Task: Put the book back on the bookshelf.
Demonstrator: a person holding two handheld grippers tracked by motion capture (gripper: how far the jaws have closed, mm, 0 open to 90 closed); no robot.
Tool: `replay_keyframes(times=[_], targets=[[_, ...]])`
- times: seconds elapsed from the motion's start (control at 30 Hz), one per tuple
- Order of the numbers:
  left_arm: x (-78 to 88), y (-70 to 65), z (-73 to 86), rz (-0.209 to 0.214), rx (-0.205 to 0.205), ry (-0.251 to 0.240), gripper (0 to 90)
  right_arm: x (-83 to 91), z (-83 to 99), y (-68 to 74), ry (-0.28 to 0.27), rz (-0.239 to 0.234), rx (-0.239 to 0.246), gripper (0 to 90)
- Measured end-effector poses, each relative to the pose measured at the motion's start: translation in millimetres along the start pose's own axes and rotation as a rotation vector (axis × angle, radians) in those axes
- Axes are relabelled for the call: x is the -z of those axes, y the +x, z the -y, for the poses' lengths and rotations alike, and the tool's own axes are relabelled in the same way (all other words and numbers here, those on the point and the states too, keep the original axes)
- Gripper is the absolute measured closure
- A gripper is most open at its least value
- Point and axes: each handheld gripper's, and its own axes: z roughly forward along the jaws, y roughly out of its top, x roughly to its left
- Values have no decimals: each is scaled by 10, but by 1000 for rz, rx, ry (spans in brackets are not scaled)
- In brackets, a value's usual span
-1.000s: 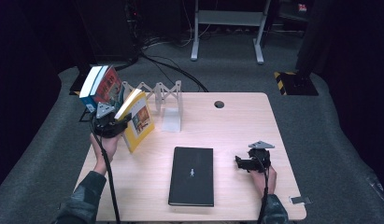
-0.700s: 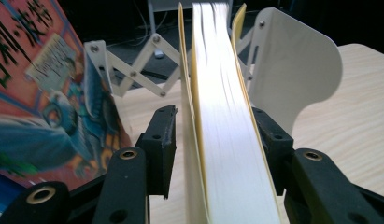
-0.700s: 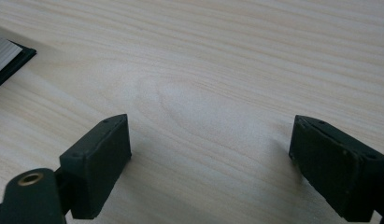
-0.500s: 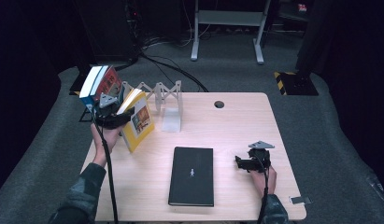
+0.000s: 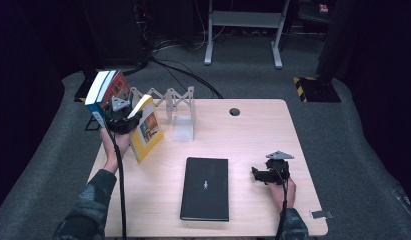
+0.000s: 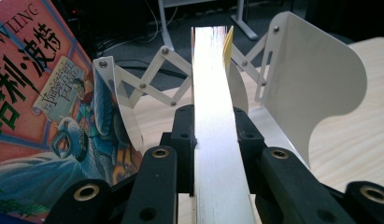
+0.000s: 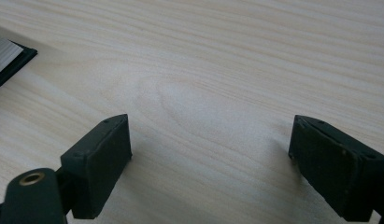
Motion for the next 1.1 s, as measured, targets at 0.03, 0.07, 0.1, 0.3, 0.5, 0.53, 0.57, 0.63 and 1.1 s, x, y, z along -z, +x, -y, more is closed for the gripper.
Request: replay_keyframes(times=[0.03, 0.07, 0.1, 0.3, 0.5, 0.53, 0.57, 0.63, 1.1], targets=[[-17, 4, -3, -3, 10, -6, 751, 1, 0, 0, 0, 0, -1, 124], [-33, 10, -8, -4, 23, -10, 751, 1, 0, -2, 1, -2, 2, 124], [-49, 17, -12, -5, 29, -16, 751, 0, 0, 0, 0, 0, -1, 124], [-165, 31, -85, -18, 80, -57, 751, 5, 2, -11, 4, -4, 13, 125], [-289, -5, -174, -23, 105, -71, 751, 5, 3, -10, 3, -3, 11, 127], [-305, -5, -186, -27, 109, -70, 751, 5, 3, -11, 3, -3, 12, 127], [-329, -9, -201, -28, 117, -74, 751, 5, 3, -11, 3, -3, 12, 127], [-379, -14, -233, -36, 122, -73, 751, 6, 3, -10, 3, -3, 11, 127], [-715, -54, -326, -59, 195, -68, 751, 5, 2, -10, 2, -4, 13, 129]])
